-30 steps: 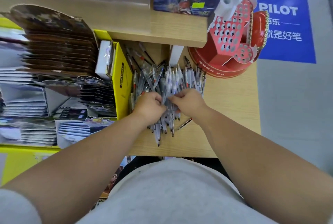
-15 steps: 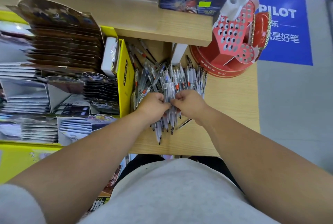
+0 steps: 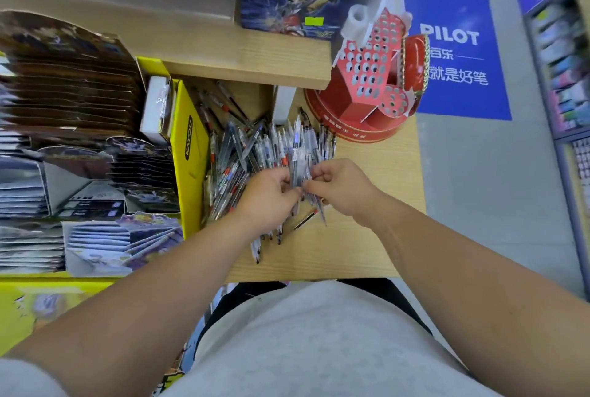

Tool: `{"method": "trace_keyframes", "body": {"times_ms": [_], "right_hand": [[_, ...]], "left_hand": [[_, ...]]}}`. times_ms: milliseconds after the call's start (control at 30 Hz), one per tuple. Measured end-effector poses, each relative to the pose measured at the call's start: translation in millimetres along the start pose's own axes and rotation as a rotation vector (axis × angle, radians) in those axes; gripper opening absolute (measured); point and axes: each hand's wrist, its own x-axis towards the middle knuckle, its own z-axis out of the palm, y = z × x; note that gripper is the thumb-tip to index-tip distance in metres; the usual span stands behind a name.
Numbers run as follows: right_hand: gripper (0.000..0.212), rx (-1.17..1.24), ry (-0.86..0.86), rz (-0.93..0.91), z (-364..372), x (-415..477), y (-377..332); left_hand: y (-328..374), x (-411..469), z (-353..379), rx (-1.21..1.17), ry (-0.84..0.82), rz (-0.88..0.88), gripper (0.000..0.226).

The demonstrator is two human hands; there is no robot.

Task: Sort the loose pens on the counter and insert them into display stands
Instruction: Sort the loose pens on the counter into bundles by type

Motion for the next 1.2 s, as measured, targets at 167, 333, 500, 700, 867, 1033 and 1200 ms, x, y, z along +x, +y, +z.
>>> {"method": "trace_keyframes", "body": {"times_ms": [167, 333, 500, 700, 867, 1033, 1200], "right_hand": [[0.014, 0.019, 0.003, -0.02, -34.5, -9.0, 14.6], [0.016, -0.05, -0.027, -0.032, -79.5, -11.0, 43.8], [0.01, -0.212, -0.058, -0.014, -146.8, 6.6, 94.3], [0.02, -0.579, -0.144, -0.133, -212.4, 44.0, 130.8], [0.008, -0.745, -0.159, -0.286, -217.7, 67.4, 130.6], [0.009, -0.878, -0.083, -0.377, -210.9, 93.0, 123.9], [0.011, -0.88, -0.022, -0.424, -214.2, 100.5, 121.2]], "left_hand": [[19.5, 4.6, 27.2, -0.004, -0.024, 0.017, 0.014], [31.4, 18.7, 70.8, -0.098, -0.02, -0.079, 0.013], [48.4, 26.9, 134.0, -0.174, 0.116, -0.244, 0.021], [67.5, 42.3, 213.8, -0.307, 0.237, -0.465, 0.03], [72.9, 55.8, 240.6, -0.312, 0.327, -0.542, 0.02], [68.5, 71.1, 241.9, -0.112, 0.393, -0.557, 0.022], [68.0, 78.7, 238.5, 0.043, 0.47, -0.56, 0.035]]}}
